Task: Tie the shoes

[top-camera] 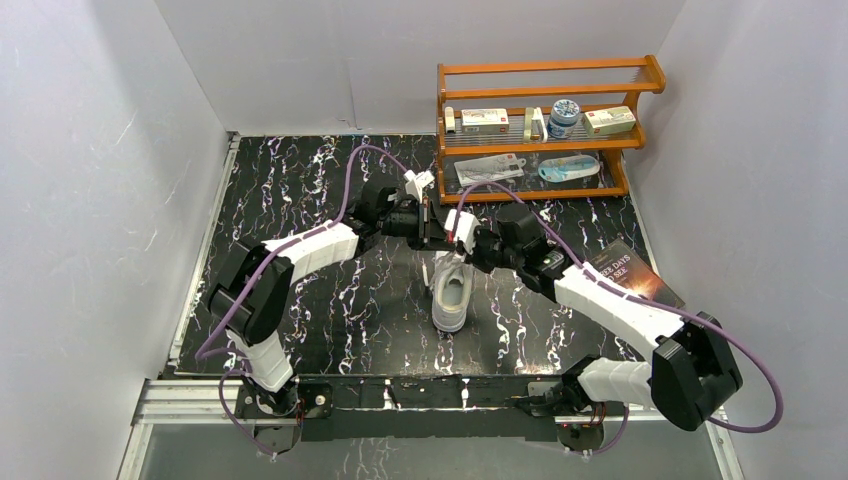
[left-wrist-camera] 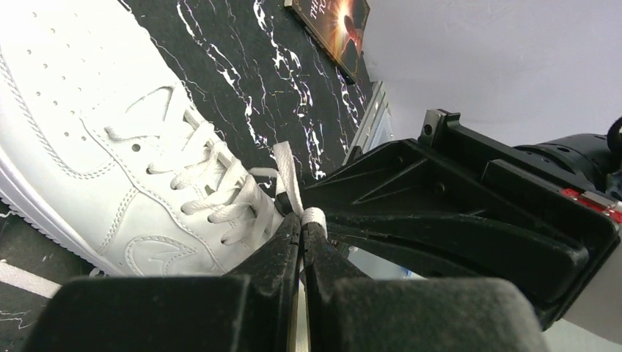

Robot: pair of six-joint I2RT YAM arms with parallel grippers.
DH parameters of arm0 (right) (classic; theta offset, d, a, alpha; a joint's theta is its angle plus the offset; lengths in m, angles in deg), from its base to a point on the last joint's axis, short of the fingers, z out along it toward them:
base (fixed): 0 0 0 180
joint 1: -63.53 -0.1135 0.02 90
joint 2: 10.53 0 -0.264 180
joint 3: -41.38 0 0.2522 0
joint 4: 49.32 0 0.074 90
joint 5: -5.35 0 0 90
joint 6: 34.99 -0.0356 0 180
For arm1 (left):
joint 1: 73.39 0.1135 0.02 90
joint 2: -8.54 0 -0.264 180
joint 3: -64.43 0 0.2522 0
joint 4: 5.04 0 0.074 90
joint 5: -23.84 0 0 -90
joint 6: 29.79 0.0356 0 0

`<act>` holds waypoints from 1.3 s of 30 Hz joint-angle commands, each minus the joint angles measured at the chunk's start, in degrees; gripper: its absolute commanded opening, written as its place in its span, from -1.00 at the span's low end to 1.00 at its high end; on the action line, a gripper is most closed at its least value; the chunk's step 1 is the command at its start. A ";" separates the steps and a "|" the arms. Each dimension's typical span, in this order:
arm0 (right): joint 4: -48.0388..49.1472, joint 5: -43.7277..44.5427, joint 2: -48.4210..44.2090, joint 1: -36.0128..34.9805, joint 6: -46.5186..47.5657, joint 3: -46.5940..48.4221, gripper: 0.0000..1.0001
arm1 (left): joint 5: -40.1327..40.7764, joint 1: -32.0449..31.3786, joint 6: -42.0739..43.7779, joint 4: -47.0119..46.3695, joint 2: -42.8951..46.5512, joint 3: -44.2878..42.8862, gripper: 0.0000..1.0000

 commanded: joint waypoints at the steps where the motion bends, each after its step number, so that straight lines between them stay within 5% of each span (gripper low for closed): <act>1: 8.50 -7.76 -2.39 -0.22 3.44 -1.14 -1.00 | -1.92 -0.72 0.90 0.20 1.81 -1.53 -1.00; 4: -0.06 7.74 1.09 -0.29 4.87 3.33 -1.00 | -1.62 -0.72 2.11 1.98 2.43 -1.26 -1.00; 10: -6.14 10.53 0.09 -0.27 3.18 3.71 -0.96 | -1.08 -0.72 1.54 1.59 2.74 -1.06 -1.00; 16: -16.80 1.68 -0.34 -0.39 -4.87 9.73 0.06 | 0.35 -0.48 3.13 4.40 2.91 -1.77 -1.00; 17: -19.43 0.23 -0.34 -0.39 -6.24 11.28 0.61 | 0.25 -0.32 3.37 4.60 2.99 -1.74 -1.00; 18: -21.79 -1.57 -0.38 -0.39 -7.19 12.96 0.93 | 0.29 -0.14 3.54 4.83 3.06 -1.76 -1.00; 23: -28.83 -6.91 -4.56 -0.38 -10.10 19.36 0.97 | 0.33 1.34 4.55 5.93 3.67 -1.16 -1.00; 27: -26.35 7.05 -9.99 0.19 -16.84 19.59 0.97 | 0.20 2.00 5.03 6.57 4.15 -1.01 -1.00; 31: -26.63 11.55 -7.55 6.46 -23.37 20.24 0.97 | 0.55 2.00 4.06 5.89 4.65 0.12 -1.00; 34: -26.93 6.28 -4.82 15.98 -26.35 19.83 0.96 | 1.31 2.00 3.20 5.40 4.88 0.85 -1.00; 39: -19.78 -4.93 -3.63 26.29 -24.03 12.10 0.62 | 3.80 2.00 2.27 6.40 5.23 0.36 -1.00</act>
